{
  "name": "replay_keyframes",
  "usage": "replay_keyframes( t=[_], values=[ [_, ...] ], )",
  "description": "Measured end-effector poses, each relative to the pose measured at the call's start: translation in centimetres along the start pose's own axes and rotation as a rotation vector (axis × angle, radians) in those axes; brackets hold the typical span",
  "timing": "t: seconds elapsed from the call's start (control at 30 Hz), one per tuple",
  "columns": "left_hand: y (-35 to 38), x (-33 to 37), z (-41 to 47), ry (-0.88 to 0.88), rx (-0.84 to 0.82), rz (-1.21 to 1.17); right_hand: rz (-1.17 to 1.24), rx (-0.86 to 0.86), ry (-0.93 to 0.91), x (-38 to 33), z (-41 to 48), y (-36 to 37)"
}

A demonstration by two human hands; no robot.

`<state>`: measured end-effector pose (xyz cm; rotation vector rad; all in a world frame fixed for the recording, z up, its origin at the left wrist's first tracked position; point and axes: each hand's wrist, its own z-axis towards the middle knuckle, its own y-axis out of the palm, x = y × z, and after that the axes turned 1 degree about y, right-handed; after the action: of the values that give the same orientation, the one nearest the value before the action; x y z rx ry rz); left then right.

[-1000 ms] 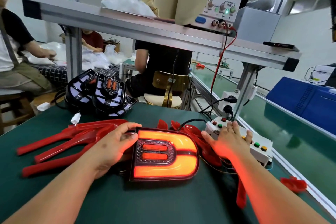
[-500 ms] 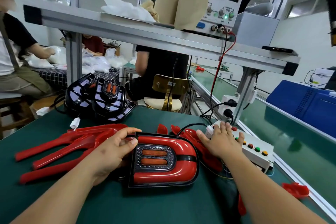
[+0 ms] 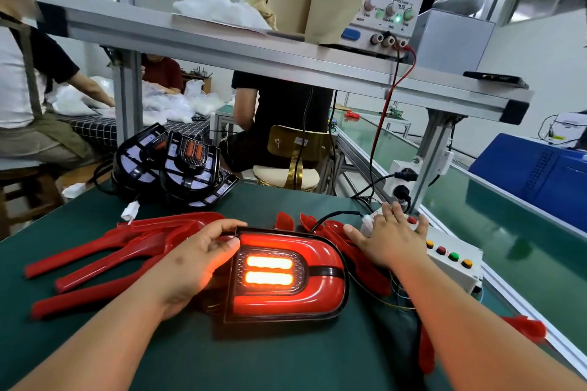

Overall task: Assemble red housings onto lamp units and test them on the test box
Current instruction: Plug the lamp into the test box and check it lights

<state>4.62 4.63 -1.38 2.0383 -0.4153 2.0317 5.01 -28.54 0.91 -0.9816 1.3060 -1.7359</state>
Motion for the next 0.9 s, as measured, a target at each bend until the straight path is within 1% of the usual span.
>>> replay_keyframes(
  t=[0.6,0.7,0.8,0.9],
  values=[
    [0.2,0.7,0.0,-0.036,0.008,-0.005,0.005,0.000,0.005,0.0,0.1,0.1],
    [0.4,0.9,-0.1,-0.043,-0.006,-0.001,0.063,0.054,0.015,0.0,0.3,0.1],
    [0.5,1.0,-0.1,-0.053,-0.006,0.010,0.070,0.130,0.023,0.0,0.0,0.1],
    [0.5,1.1,-0.2,-0.058,0.001,0.007,0.083,0.217,-0.026,0.0,-0.3,-0.1]
  ],
)
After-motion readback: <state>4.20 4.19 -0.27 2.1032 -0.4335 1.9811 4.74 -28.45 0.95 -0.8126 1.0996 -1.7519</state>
